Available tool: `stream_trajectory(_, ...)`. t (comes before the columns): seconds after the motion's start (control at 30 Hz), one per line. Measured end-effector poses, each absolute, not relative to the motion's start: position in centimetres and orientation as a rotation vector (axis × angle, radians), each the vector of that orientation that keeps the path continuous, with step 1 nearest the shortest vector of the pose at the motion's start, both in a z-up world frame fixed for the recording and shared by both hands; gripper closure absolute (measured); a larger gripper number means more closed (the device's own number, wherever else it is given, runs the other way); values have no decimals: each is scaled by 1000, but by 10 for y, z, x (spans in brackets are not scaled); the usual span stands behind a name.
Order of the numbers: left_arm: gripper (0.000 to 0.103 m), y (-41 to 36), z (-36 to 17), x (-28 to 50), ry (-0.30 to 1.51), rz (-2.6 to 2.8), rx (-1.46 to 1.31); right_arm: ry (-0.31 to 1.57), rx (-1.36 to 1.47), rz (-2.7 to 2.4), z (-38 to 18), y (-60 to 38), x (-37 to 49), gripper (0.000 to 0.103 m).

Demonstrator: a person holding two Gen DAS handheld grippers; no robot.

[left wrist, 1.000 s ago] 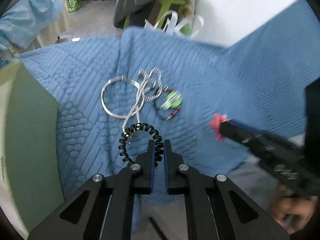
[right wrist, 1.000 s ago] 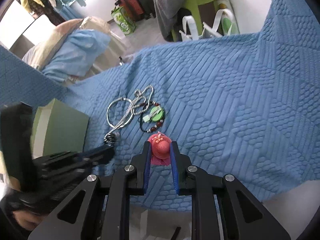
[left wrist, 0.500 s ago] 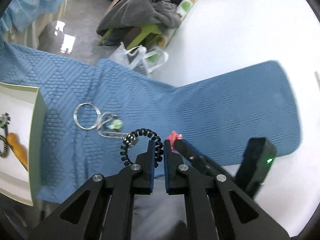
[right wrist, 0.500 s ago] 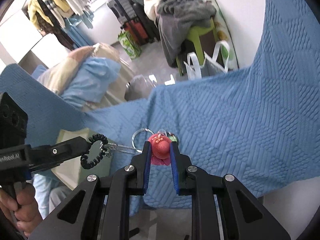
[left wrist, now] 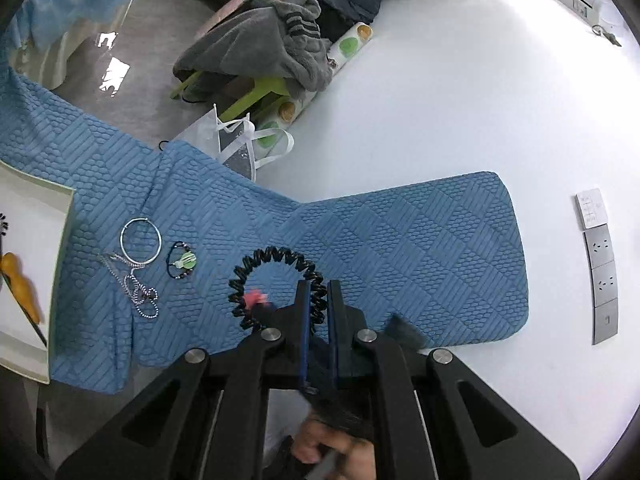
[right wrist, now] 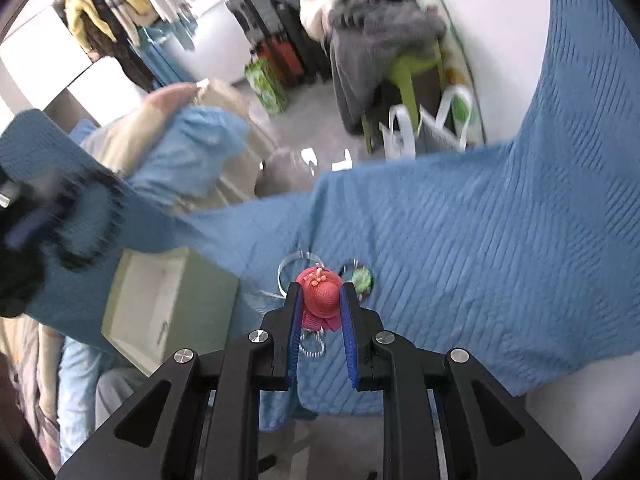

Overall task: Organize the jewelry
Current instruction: 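Carry the black coil and pink charm over the box with both grippers, then open both grippers to drop the keychain pieces into the box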

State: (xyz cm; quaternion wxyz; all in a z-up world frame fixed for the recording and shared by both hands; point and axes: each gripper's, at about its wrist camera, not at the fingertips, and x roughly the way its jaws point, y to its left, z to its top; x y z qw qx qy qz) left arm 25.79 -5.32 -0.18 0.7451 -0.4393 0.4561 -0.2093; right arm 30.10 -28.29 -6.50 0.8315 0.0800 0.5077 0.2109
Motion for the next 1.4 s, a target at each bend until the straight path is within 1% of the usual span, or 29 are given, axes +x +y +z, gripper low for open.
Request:
stream_trajectory(0.1, 96, -48, -2, 254, 997, -431, -944, 1121, 180, 438, -83, -282, 299, 87)
stream_trajectory(0.23, 96, -40, 1, 249, 1000, -373, -875, 1115, 179, 446, -77, -278, 295, 87)
stream_trajectory(0.5, 96, -16, 7, 236, 1002, -255, -747, 1045, 146, 469, -26, -263, 297, 87)
stream_trajectory(0.7, 96, 7, 15, 221, 983, -184, -659, 980, 109, 514, 13, -233, 289, 86)
stream_trajectory(1.0, 96, 44, 14, 202, 967, -65, -504, 914, 68, 595, 49, -175, 271, 86)
stream_trajectory(1.2, 96, 67, -2, 190, 979, -1, -413, 903, 51, 639, 49, -135, 260, 86)
stream_trajectory(1.4, 96, 87, -43, 183, 1035, 54, -366, 950, 17, 667, 21, -100, 249, 86)
